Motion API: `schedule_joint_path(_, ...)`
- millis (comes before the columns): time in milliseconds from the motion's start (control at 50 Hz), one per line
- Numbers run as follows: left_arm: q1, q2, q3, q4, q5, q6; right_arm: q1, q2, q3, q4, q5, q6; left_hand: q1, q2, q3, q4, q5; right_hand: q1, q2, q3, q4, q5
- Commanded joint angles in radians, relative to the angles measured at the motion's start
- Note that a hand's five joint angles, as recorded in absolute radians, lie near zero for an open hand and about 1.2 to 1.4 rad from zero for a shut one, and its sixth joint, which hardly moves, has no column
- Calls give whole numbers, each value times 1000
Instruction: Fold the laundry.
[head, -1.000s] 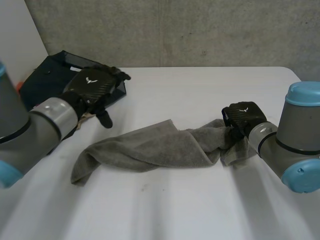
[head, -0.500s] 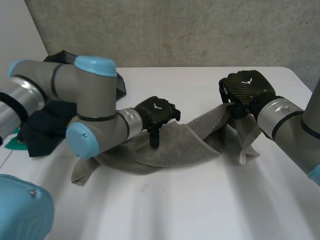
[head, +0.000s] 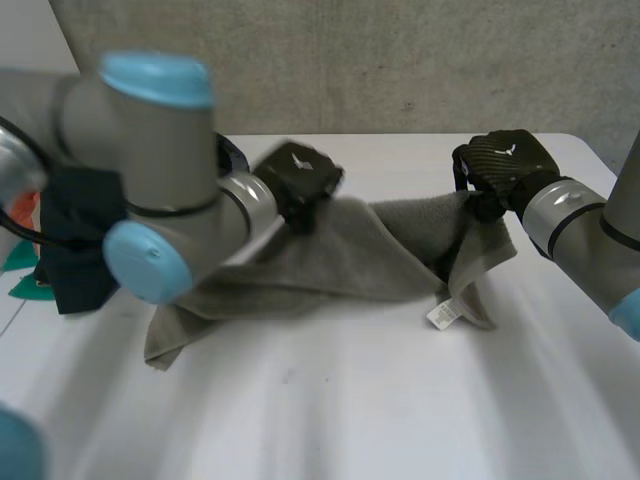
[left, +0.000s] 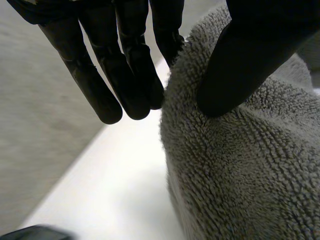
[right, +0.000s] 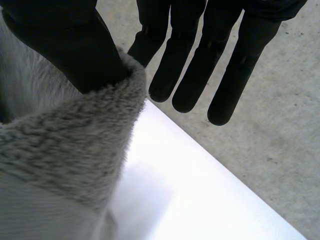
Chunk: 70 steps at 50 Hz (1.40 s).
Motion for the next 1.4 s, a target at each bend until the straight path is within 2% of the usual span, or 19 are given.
schedule_joint_path(20, 27, 290, -210, -18, -57, 23, 9, 66, -111, 0, 34, -59, 273, 206, 209, 202, 252, 261, 216, 211, 203, 223)
schedule_joint_path(180, 4, 510, -628, 70, -56, 132, 82, 220, -289, 18, 108, -44, 273, 206, 209, 202, 252, 261, 216, 211, 203, 223)
schedule_joint_path(280, -41, 522, -885, 267, -117, 171, 139, 303, -361, 14, 134, -48, 273, 206, 209, 202, 252, 261, 216, 211, 203, 223)
schedule_joint_path(380, -117, 510, -1002, 317, -211, 140, 172, 350, -422, 1, 190, -59, 268, 201, 203, 196, 247, 261, 216, 211, 203, 223)
schedule_joint_path(420, -165, 510, -1021, 303, -234, 110, 179, 358, -442, -5, 212, -65, 154, 87, 90, 82, 133, 261, 216, 211, 203, 223)
schedule_joint_path(500, -229, 516, -1016, 227, -257, 5, 191, 347, -465, -3, 241, -77, -687, -754, -751, -758, -708, 261, 216, 211, 203, 223)
schedule_joint_path(560, -196, 542, -966, 164, -251, -29, 195, 324, -459, -5, 238, -74, -891, -958, -955, -963, -912, 261, 216, 211, 203, 223)
schedule_joint_path(620, -138, 567, -913, 131, -242, -32, 196, 272, -433, -9, 223, -62, -936, -1003, -1000, -1008, -957, 261, 216, 211, 203, 223)
schedule_joint_path(680, -23, 585, -825, 117, -203, -27, 198, 205, -392, -20, 184, -42, -939, -1006, -1003, -1011, -960, 261, 216, 211, 203, 223)
schedule_joint_path(820, 125, 490, -584, 133, -84, -30, 205, 28, -290, -97, 65, 7, -918, -986, -983, -990, -939, 261, 216, 211, 203, 223)
schedule_joint_path(1000, 126, 156, -242, 52, -41, -113, 221, -148, -234, -177, -24, 82, -927, -994, -991, -999, -948, 261, 216, 211, 203, 223)
schedule_joint_path(1080, 111, 19, -136, -62, 65, -173, 224, -171, -232, -181, -46, 107, -921, -989, -986, -993, -942, 261, 216, 211, 203, 223)
schedule_joint_path(1180, 93, -93, -51, -234, 284, -211, 199, -147, -237, -186, -49, 102, -872, -939, -936, -943, -893, 261, 216, 211, 203, 223)
schedule_joint_path(1220, 88, -111, -30, -248, 315, -214, 185, -127, -240, -187, -49, 99, -822, -889, -886, -893, -843, 261, 216, 211, 203, 223)
schedule_joint_path(1240, 85, -119, -18, -246, 315, -216, 179, -118, -244, -187, -49, 98, -755, -822, -819, -826, -776, 261, 216, 211, 203, 223)
schedule_joint_path(1300, 83, -151, 61, -211, 263, -219, 170, -81, -272, -181, -43, 88, -55, -122, -119, -126, -76, 261, 216, 211, 203, 223)
schedule_joint_path(1320, 87, -165, 114, -181, 201, -225, 167, -69, -281, -181, -37, 84, 270, 203, 206, 198, 249, 261, 216, 211, 203, 223)
schedule_joint_path(1380, 94, -176, 203, -128, 49, -225, 158, -19, -324, -186, -5, 65, 273, 206, 209, 202, 252, 261, 216, 211, 203, 223)
schedule_joint_path(1400, 97, -173, 252, -99, -61, -224, 147, 8, -348, -187, 18, 52, 273, 206, 209, 202, 252, 261, 216, 211, 203, 223)
